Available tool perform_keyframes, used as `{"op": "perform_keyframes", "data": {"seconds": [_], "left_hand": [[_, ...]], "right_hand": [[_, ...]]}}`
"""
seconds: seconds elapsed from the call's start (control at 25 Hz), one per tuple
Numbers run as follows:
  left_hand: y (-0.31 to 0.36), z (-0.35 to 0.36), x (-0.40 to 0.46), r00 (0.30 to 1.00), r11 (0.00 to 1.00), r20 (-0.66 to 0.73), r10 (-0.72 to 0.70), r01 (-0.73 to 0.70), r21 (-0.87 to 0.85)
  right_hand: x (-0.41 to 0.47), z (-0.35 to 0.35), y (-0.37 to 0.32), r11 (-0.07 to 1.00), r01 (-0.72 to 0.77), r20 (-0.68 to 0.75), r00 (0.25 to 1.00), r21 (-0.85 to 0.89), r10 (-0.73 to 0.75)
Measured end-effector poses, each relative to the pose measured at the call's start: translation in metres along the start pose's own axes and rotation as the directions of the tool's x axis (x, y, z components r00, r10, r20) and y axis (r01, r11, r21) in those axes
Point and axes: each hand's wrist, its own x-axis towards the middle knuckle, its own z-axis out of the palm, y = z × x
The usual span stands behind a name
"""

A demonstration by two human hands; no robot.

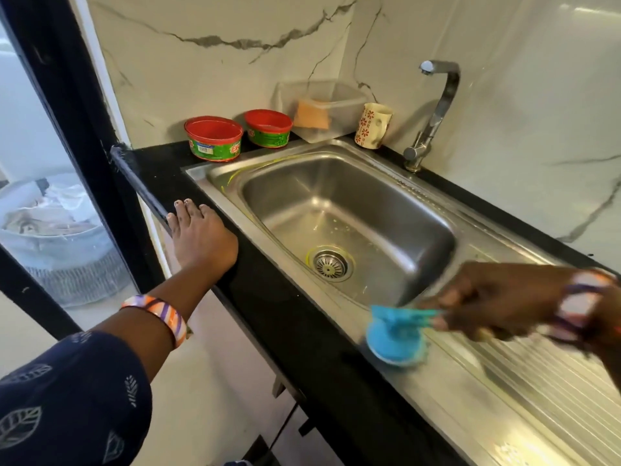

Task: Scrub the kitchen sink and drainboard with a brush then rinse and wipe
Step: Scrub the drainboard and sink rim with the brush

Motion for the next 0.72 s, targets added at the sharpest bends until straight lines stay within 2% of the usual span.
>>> {"op": "perform_keyframes", "data": {"seconds": [0.04,0.12,0.2,0.28,0.32,0.4,0.48,0.56,0.64,0.72], "left_hand": [[0.001,0.001,0.0,1.0,1.0,-0.01,0.018,-0.018,0.016],[0.003,0.001,-0.001,0.997,0.997,-0.015,0.071,-0.07,0.035],[0.004,-0.001,-0.001,0.993,0.992,0.011,0.117,-0.118,0.052],[0.003,-0.004,0.0,0.989,0.986,0.041,0.139,-0.142,0.086],[0.002,-0.004,0.0,0.988,0.983,0.05,0.149,-0.153,0.105],[-0.004,-0.007,0.004,0.977,0.969,0.048,0.206,-0.21,0.13],[-0.013,-0.014,0.006,0.957,0.948,0.067,0.284,-0.29,0.133],[-0.025,-0.024,0.012,0.941,0.935,0.076,0.329,-0.336,0.113],[-0.033,-0.038,0.018,0.946,0.946,0.089,0.312,-0.318,0.069],[-0.031,-0.051,0.03,0.947,0.948,0.116,0.299,-0.309,0.082]], "right_hand": [[-0.014,0.003,0.009,0.997,-0.061,0.053,0.997,0.038,0.059],[-0.017,0.011,0.017,0.997,-0.069,-0.015,0.997,0.031,0.07],[0.004,0.017,0.005,0.995,0.051,-0.202,0.977,-0.086,-0.068],[0.042,0.02,-0.028,0.94,0.193,-0.277,0.922,-0.281,-0.272],[0.063,0.02,-0.044,0.904,0.215,-0.299,0.893,-0.37,-0.335],[0.108,0.018,-0.073,0.884,0.178,-0.385,0.85,-0.432,-0.36],[0.14,0.02,-0.092,0.91,0.181,-0.453,0.82,-0.374,-0.349],[0.154,0.017,-0.105,0.901,0.307,-0.399,0.818,-0.307,-0.415],[0.159,0.006,-0.107,0.879,0.446,-0.294,0.829,-0.168,-0.476],[0.167,-0.01,-0.108,0.881,0.473,-0.324,0.834,0.001,-0.447]]}}
